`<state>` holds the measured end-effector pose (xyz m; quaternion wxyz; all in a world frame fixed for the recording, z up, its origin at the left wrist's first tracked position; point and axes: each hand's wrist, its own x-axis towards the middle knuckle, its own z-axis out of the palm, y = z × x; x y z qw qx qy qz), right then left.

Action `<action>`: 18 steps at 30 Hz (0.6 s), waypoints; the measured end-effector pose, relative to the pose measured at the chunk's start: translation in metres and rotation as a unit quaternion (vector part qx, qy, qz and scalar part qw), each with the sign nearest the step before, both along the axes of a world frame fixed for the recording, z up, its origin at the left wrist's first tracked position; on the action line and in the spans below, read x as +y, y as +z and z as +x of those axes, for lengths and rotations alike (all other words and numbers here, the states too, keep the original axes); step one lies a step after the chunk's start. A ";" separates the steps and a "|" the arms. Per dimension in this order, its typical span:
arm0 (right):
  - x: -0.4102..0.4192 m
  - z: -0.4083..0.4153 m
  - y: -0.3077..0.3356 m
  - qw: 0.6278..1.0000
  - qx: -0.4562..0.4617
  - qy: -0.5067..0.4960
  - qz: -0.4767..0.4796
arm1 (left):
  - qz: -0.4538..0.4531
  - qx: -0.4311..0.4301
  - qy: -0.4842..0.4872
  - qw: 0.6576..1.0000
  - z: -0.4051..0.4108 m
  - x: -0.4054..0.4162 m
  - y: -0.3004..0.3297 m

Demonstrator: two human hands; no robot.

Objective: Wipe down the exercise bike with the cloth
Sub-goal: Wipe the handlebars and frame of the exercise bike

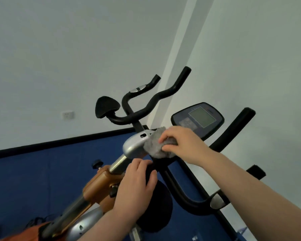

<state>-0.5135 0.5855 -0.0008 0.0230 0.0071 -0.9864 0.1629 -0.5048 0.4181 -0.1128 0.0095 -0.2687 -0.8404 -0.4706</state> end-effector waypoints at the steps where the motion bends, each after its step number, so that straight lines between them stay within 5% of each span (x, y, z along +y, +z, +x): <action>1: -0.004 -0.003 -0.008 0.999 -0.042 -0.005 -0.003 | 0.007 0.007 0.001 1.000 -0.001 0.000 -0.002; 8: -0.013 -0.033 -0.029 0.994 -0.093 -0.040 0.038 | 0.026 0.019 -0.005 0.999 -0.005 -0.001 -0.008; 14: -0.033 -0.045 -0.056 0.994 0.045 -0.095 0.038 | 0.024 0.019 -0.005 1.000 -0.006 -0.003 -0.008; 18: -0.017 -0.037 -0.036 0.992 -0.066 -0.105 0.031 | 0.017 0.014 -0.011 1.000 -0.004 -0.005 -0.009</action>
